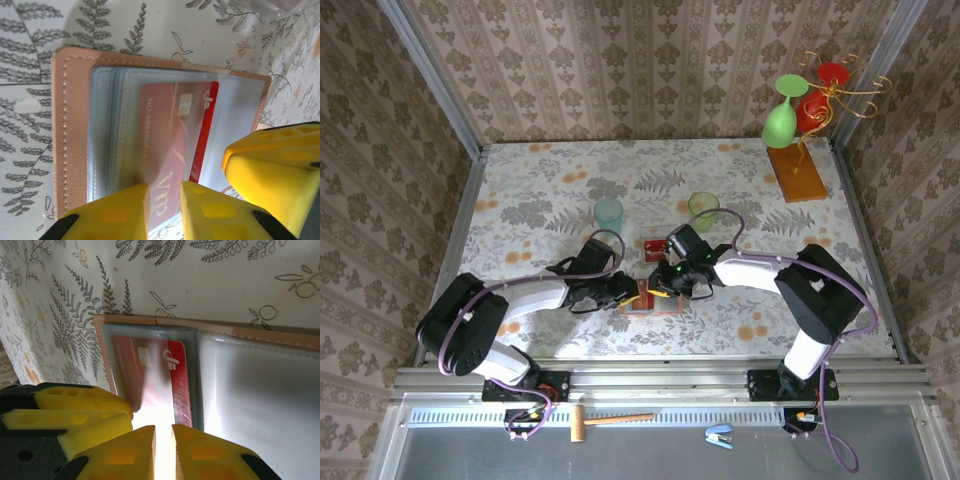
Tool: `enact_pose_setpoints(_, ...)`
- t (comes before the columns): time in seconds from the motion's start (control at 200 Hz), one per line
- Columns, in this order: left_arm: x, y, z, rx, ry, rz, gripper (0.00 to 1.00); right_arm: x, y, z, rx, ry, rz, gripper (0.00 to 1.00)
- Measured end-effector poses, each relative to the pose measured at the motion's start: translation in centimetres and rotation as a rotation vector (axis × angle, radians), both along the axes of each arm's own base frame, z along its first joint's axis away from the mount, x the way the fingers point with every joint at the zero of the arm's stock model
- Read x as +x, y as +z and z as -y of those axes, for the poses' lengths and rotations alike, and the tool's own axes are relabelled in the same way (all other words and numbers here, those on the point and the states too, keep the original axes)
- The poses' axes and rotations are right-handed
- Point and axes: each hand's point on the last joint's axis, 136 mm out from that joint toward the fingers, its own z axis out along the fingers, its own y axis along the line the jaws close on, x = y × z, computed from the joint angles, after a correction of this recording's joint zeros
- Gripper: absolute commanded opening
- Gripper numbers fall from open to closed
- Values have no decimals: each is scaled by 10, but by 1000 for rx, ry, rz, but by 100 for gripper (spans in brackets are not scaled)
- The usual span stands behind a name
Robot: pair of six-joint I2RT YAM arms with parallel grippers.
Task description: Take the credit cards out of the card holder
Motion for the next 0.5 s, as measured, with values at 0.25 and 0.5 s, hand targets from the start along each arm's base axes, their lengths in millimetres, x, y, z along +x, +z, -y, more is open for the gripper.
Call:
enact_pose_setpoints(0.25, 0, -2, -2, -2, 4, -2, 22, -1, -6, -4, -1, 10, -12, 15)
enact_pose_setpoints(0.5, 0, -2, -2, -3, 3, 0, 22, -3, -13, -5, -7, 15, -26, 16)
